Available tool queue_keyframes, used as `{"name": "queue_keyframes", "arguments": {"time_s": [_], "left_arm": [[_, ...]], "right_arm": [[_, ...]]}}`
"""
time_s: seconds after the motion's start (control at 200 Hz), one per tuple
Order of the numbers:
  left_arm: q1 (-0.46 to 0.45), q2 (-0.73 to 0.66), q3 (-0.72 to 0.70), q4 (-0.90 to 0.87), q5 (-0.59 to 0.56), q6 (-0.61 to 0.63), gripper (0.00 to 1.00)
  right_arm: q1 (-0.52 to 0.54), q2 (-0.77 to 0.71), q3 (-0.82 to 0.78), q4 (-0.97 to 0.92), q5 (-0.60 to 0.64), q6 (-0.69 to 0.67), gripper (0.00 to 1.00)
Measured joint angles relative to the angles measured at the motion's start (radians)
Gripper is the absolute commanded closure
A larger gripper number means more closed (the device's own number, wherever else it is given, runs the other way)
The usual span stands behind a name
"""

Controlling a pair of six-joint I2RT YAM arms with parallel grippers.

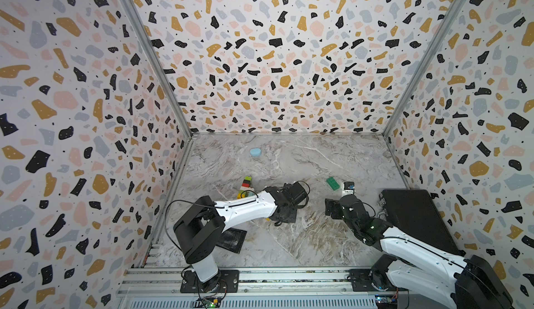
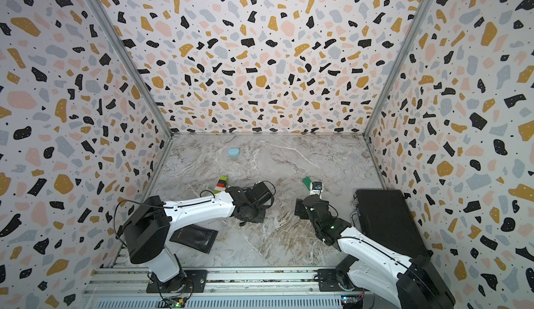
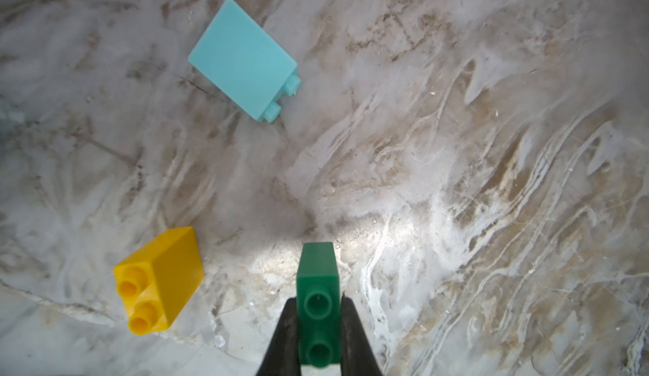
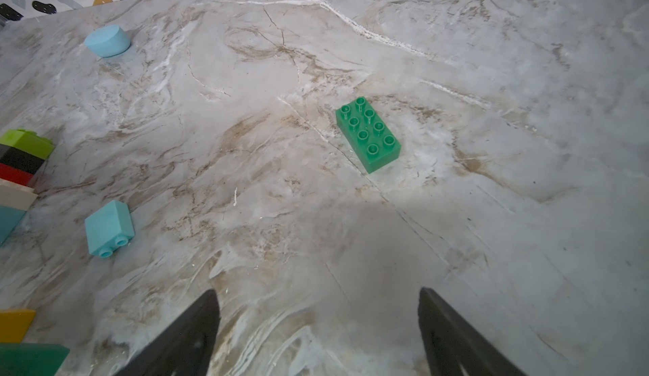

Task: Assemble the letter h with lego
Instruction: Place the lego brick at the center of the board.

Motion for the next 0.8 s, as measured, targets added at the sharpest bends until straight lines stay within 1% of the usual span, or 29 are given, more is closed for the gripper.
{"name": "queue_keyframes", "arguments": {"time_s": [0.28,0.4,0.506,0.591,0.696,0.801], "left_arm": [[-0.021,0.035,0.0,0.023,-0.024,-0.042,0.94],[-0.029,0.04,0.0,0.023,-0.029,-0.054,0.88],[-0.034,0.04,0.0,0.024,-0.033,-0.065,0.76],[-0.037,0.04,0.0,0.023,-0.04,-0.068,0.7],[-0.041,0.04,0.0,0.023,-0.052,-0.077,0.67],[-0.045,0.04,0.0,0.023,-0.055,-0.091,0.67]], "right_arm": [[-0.008,0.0,0.0,-0.005,0.003,0.001,0.1],[-0.011,0.0,0.0,-0.006,0.003,0.0,0.1],[-0.013,0.0,0.0,-0.006,0.003,0.0,0.1],[-0.014,0.0,0.0,-0.006,0.004,0.0,0.1],[-0.016,0.0,0.0,-0.007,0.003,0.0,0.1],[-0.018,0.0,0.0,-0.008,0.003,0.0,0.1]]}}
